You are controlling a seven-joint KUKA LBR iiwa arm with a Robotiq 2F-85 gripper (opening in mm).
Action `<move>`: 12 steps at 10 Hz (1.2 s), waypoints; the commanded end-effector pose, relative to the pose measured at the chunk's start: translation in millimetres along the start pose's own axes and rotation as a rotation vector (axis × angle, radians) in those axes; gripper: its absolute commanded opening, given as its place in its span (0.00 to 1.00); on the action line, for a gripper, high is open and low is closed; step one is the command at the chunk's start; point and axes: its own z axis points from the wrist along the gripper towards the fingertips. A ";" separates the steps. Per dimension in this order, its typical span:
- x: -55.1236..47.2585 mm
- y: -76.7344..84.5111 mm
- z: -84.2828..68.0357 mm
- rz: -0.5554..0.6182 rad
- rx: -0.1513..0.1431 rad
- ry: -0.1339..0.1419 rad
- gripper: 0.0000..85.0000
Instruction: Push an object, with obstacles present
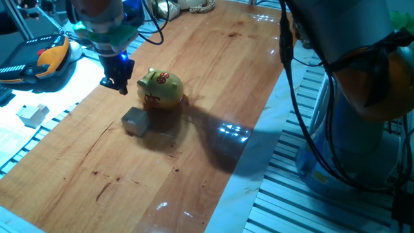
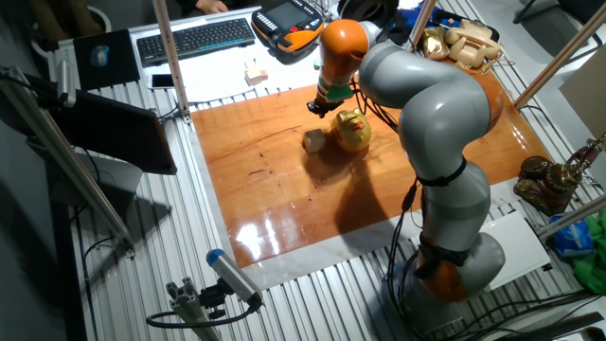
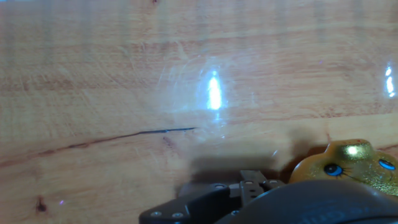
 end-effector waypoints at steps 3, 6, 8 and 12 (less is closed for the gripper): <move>0.3 1.5 -24.0 0.004 0.010 0.033 0.00; 5.8 -11.4 -52.4 -0.040 0.006 0.026 0.00; 14.1 -9.2 -68.1 -0.045 0.002 0.025 0.00; 14.4 -16.4 -81.4 -0.062 0.012 0.031 0.00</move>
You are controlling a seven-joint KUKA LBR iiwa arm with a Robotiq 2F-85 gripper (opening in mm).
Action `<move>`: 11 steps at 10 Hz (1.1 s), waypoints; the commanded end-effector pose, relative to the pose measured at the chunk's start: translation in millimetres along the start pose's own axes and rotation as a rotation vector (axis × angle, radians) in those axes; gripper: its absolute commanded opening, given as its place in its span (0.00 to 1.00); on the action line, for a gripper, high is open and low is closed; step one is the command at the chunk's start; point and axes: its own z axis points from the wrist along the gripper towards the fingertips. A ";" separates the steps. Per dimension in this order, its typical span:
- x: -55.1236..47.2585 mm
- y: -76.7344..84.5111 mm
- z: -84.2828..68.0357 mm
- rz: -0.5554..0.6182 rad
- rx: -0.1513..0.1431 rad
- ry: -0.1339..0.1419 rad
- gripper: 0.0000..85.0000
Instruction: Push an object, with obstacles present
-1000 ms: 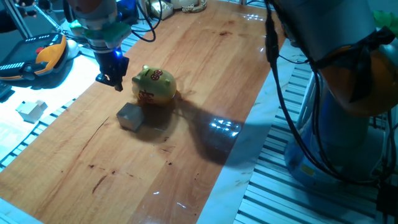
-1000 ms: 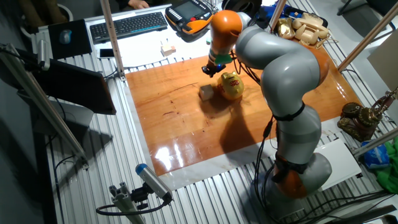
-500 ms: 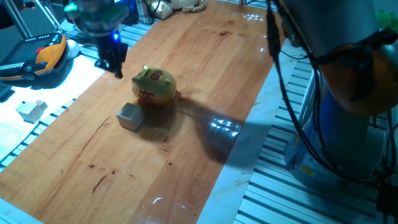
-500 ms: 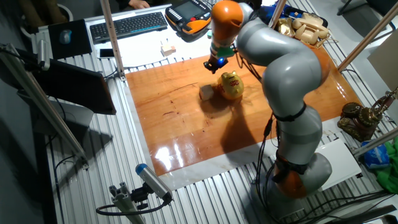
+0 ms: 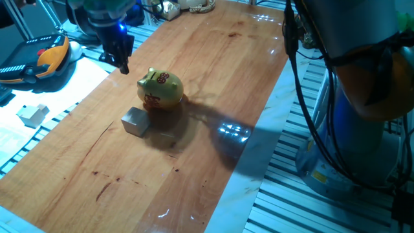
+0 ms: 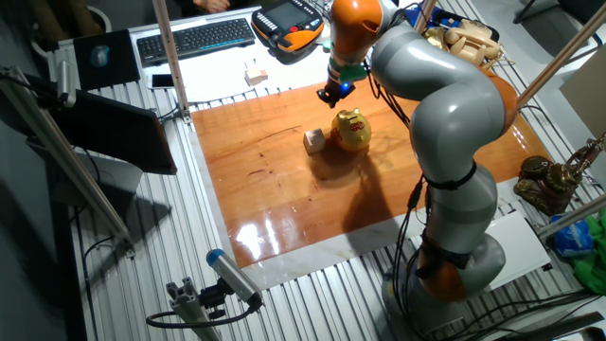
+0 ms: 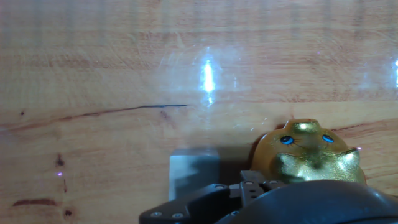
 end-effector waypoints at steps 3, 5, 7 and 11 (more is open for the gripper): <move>7.7 -0.2 -4.1 -0.002 0.003 -0.012 0.00; 10.3 -0.8 -3.9 -0.003 0.000 -0.012 0.00; 11.7 -1.1 -5.0 -0.003 0.000 -0.009 0.00; 11.6 -6.4 -6.1 -0.013 0.006 -0.009 0.00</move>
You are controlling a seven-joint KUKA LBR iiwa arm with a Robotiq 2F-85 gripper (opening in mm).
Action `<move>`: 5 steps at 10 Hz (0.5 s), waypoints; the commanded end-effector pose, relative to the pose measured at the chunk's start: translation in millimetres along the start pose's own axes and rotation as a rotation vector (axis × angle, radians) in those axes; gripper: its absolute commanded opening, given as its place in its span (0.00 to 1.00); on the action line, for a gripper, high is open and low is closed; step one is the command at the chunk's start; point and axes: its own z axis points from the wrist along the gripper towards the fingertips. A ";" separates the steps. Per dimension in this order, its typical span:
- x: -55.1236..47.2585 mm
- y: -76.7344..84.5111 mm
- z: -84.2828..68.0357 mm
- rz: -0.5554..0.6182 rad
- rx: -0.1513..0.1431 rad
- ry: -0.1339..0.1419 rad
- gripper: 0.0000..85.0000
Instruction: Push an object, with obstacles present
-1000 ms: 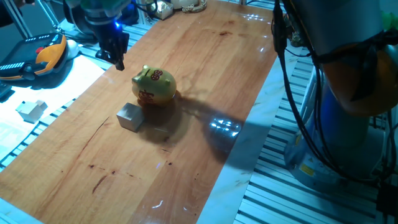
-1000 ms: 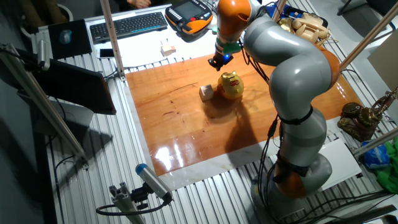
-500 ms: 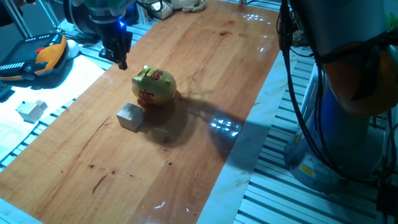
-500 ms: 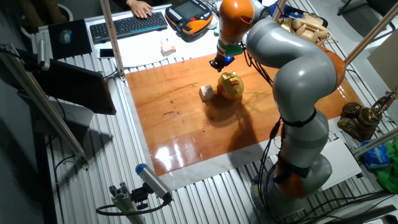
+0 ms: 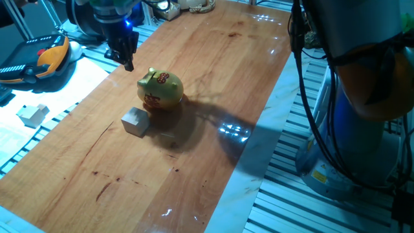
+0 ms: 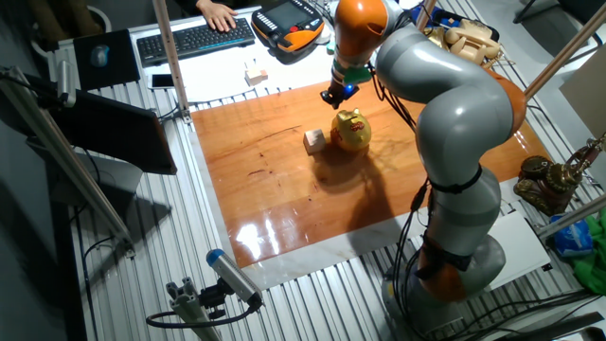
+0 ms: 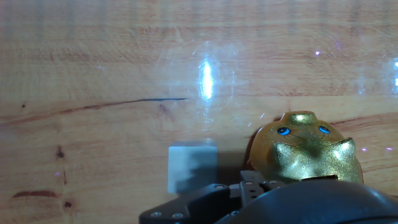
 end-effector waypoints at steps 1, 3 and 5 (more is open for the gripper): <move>0.6 0.8 -0.4 0.000 0.000 0.000 0.00; 2.3 0.6 -2.0 0.008 0.000 -0.003 0.00; 5.6 1.1 -4.4 0.008 0.003 -0.006 0.00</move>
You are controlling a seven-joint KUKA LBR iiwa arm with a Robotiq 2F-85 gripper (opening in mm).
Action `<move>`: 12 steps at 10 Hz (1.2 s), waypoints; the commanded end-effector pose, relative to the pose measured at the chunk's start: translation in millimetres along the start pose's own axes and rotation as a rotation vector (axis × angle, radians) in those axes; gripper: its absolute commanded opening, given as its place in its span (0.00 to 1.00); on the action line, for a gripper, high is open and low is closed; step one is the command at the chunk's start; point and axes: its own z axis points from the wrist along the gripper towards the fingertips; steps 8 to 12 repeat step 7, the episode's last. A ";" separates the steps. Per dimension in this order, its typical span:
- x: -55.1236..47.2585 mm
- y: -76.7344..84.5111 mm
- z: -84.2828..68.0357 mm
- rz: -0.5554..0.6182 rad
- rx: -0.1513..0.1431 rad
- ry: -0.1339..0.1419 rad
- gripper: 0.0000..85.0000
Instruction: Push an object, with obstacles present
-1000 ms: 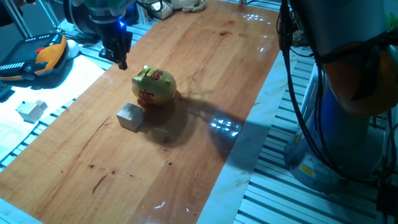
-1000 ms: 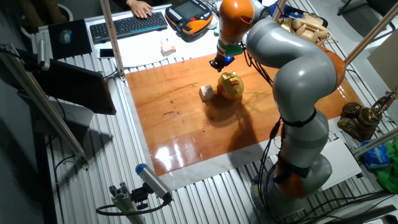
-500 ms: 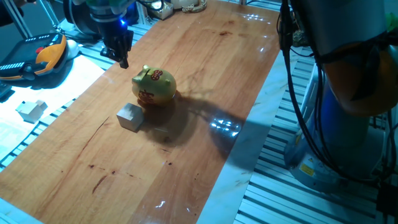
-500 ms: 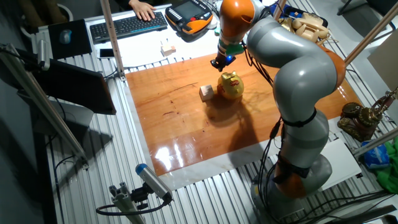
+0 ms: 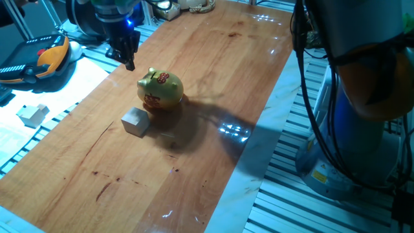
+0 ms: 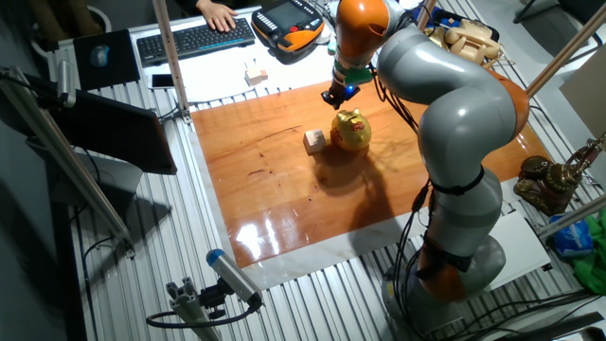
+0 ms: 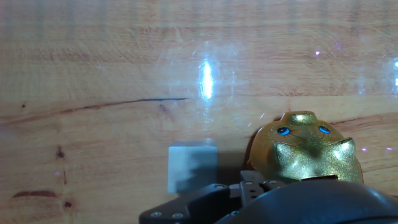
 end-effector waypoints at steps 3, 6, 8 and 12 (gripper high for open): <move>3.2 -0.1 -3.1 0.002 0.001 0.001 0.00; 4.2 0.1 -3.6 0.008 0.010 0.001 0.00; 4.2 -0.4 -3.7 0.008 0.010 -0.001 0.00; 4.2 -0.4 -3.7 0.008 0.010 -0.001 0.00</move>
